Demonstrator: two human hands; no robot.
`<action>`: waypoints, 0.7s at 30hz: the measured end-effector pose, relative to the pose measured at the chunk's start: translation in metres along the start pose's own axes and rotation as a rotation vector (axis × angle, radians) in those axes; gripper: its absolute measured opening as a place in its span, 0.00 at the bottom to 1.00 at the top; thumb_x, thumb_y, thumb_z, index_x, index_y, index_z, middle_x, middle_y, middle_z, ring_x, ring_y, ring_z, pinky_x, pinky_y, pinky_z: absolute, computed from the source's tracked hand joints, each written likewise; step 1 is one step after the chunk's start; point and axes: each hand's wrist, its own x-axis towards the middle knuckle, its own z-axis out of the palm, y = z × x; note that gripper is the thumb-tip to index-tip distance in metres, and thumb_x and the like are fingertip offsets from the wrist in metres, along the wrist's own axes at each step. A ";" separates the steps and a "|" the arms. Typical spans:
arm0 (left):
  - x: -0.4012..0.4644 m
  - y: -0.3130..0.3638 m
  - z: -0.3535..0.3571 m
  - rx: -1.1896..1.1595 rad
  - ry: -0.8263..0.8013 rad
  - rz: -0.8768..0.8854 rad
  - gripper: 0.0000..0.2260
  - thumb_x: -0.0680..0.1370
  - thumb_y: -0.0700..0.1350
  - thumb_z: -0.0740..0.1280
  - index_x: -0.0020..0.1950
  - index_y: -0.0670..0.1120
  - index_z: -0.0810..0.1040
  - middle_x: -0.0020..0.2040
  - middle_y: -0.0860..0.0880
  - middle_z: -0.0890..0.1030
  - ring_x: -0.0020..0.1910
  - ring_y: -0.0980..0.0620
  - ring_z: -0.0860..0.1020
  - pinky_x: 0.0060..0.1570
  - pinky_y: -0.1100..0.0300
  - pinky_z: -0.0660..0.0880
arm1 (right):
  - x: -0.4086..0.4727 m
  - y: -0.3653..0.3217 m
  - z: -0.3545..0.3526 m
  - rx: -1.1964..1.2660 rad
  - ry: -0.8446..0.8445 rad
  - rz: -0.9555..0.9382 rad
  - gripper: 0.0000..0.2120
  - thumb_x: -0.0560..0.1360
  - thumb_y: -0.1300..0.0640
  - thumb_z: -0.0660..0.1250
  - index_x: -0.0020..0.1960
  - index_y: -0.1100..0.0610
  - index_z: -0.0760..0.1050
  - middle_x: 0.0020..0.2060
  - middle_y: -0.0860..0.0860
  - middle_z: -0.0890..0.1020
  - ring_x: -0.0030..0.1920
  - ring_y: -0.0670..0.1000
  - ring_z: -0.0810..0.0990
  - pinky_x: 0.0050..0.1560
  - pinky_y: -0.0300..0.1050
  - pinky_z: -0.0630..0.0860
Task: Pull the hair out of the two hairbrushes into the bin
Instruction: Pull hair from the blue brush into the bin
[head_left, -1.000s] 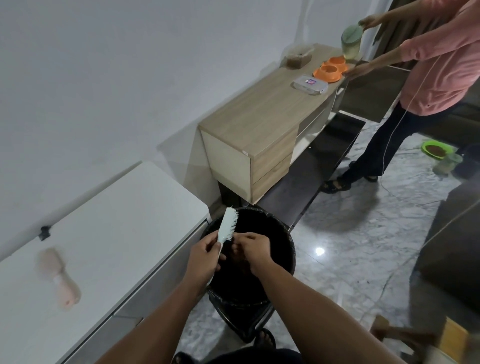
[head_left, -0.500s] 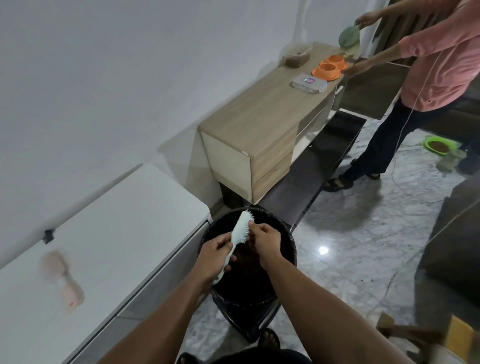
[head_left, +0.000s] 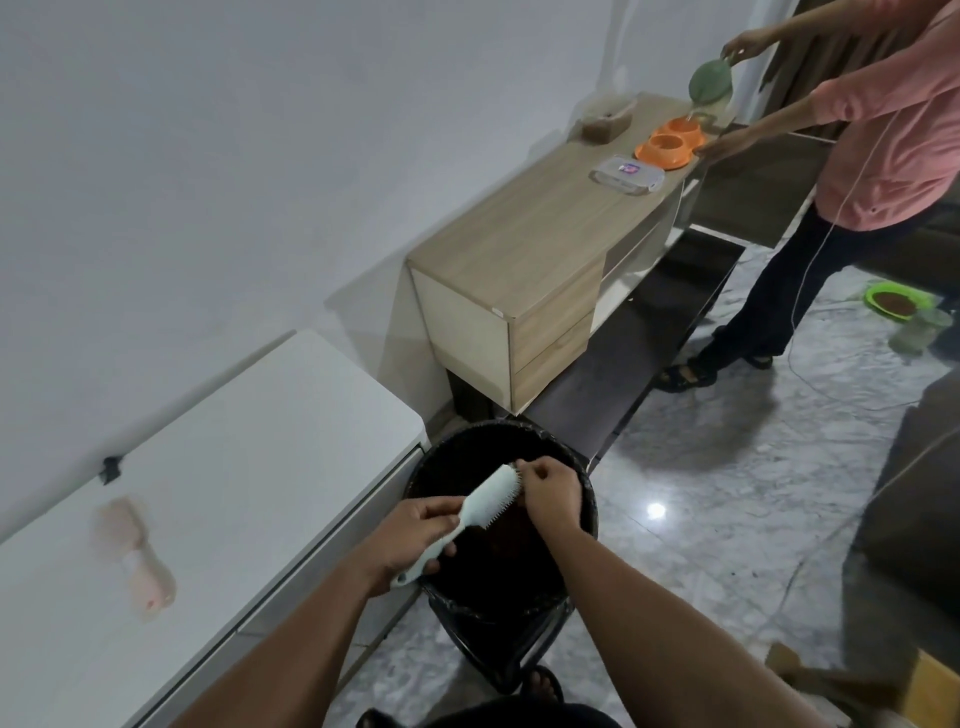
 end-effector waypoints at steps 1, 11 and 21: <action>-0.003 0.000 -0.005 -0.016 -0.059 -0.015 0.15 0.85 0.37 0.65 0.67 0.49 0.85 0.43 0.46 0.83 0.35 0.54 0.79 0.27 0.62 0.70 | 0.005 0.007 -0.009 -0.047 0.047 0.080 0.13 0.77 0.47 0.71 0.38 0.54 0.82 0.33 0.50 0.86 0.39 0.54 0.86 0.49 0.54 0.84; 0.005 -0.003 0.013 0.047 0.068 -0.048 0.15 0.85 0.40 0.65 0.70 0.49 0.82 0.45 0.46 0.86 0.37 0.55 0.84 0.32 0.61 0.78 | -0.013 0.004 -0.010 0.137 -0.241 0.009 0.13 0.76 0.40 0.73 0.53 0.48 0.81 0.41 0.51 0.86 0.37 0.51 0.84 0.36 0.44 0.79; 0.001 -0.025 0.006 -0.380 0.179 -0.063 0.14 0.85 0.36 0.63 0.70 0.42 0.80 0.41 0.44 0.86 0.33 0.54 0.83 0.26 0.63 0.77 | -0.008 0.018 -0.017 0.428 -0.129 0.574 0.08 0.86 0.62 0.56 0.64 0.60 0.71 0.38 0.60 0.82 0.31 0.55 0.80 0.26 0.42 0.79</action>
